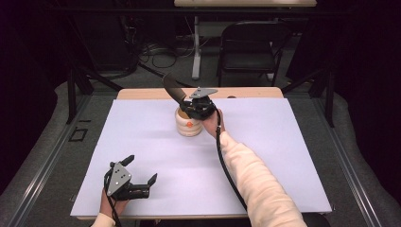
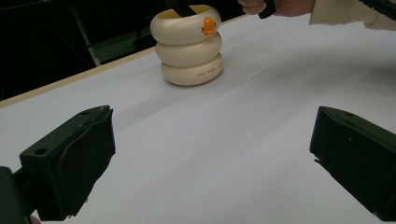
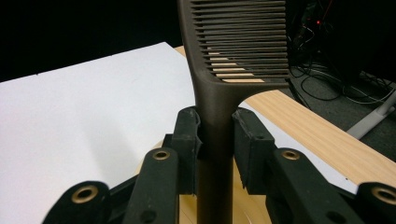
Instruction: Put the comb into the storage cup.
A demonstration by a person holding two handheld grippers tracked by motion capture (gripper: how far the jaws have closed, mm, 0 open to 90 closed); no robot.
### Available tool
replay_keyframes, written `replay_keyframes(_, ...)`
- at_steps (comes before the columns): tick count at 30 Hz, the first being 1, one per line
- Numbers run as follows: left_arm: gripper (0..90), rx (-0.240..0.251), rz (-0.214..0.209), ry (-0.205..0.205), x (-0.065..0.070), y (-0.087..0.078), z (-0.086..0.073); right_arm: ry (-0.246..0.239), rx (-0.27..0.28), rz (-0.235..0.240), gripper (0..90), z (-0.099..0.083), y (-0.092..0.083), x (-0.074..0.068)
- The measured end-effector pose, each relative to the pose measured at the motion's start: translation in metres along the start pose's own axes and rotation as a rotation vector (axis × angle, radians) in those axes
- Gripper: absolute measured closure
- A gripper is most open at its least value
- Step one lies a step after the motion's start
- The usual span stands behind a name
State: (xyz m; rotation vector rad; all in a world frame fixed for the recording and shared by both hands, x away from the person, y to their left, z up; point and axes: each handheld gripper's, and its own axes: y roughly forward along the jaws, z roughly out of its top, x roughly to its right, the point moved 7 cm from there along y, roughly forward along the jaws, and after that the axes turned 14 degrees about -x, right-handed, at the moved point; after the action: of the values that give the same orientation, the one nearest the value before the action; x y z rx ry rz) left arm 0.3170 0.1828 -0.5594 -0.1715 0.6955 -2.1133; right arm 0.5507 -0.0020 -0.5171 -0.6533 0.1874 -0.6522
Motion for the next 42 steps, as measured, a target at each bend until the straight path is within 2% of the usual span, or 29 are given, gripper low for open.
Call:
replay_keyframes(36,0.2,0.002,0.002,0.000,0.000,0.000,0.000,-0.022,-0.053,-0.013,71.2,-0.010,0.003,-0.001)
replay_keyframes(42,0.2,0.001,0.003,0.001,0.000,0.000,0.000,-0.032,-0.066,-0.015,62.9,-0.011,-0.001,-0.001)
